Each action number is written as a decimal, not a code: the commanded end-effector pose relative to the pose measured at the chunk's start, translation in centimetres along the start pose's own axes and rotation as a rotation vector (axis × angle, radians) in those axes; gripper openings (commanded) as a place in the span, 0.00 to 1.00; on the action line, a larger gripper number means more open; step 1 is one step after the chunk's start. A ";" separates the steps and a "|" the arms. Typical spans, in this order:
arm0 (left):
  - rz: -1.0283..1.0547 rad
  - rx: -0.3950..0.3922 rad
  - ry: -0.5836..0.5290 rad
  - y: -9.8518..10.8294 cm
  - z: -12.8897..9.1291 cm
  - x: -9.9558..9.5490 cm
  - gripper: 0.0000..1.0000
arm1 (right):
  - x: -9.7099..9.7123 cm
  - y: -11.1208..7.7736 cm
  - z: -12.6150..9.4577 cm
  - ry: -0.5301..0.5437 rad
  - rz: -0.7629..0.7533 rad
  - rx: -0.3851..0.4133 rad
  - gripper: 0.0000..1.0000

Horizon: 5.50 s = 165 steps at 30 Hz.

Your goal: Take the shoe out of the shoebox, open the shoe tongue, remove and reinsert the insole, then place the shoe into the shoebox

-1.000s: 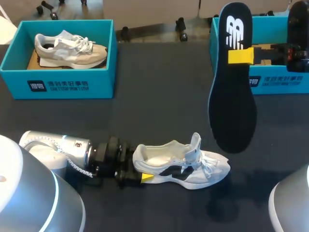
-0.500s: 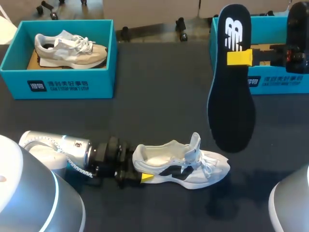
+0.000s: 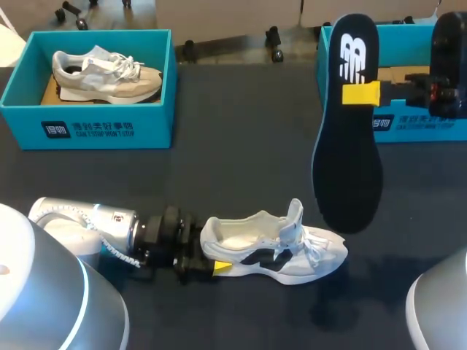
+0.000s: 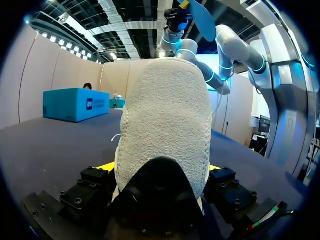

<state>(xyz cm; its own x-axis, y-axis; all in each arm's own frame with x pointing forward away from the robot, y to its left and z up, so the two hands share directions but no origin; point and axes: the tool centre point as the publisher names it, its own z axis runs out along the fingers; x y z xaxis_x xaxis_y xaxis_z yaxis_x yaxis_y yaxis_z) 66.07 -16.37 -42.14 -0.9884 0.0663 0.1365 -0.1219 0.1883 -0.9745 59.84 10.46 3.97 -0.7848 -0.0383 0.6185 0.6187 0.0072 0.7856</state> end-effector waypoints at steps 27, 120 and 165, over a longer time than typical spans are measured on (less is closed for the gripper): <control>0.087 -0.154 0.053 -0.5 -3.0 -0.3 1.00 | -0.2 0.0 0.2 0.001 0.001 0.001 0.00; 0.299 -1.197 -0.128 -11.0 -5.6 -0.9 1.00 | -0.2 0.0 0.2 0.001 0.001 0.001 0.00; 0.252 -1.231 -0.094 -5.6 3.7 -3.9 0.50 | -0.2 0.0 0.2 0.001 0.001 0.001 0.00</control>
<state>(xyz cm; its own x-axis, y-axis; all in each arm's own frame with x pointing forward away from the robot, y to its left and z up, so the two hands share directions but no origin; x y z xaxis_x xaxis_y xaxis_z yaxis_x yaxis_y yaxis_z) 70.31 -21.22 -37.49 -0.9808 0.1719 -0.0919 0.1845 0.9709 -0.1525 59.76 10.46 3.88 -0.7847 -0.0373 0.6188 0.6190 0.0059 0.7854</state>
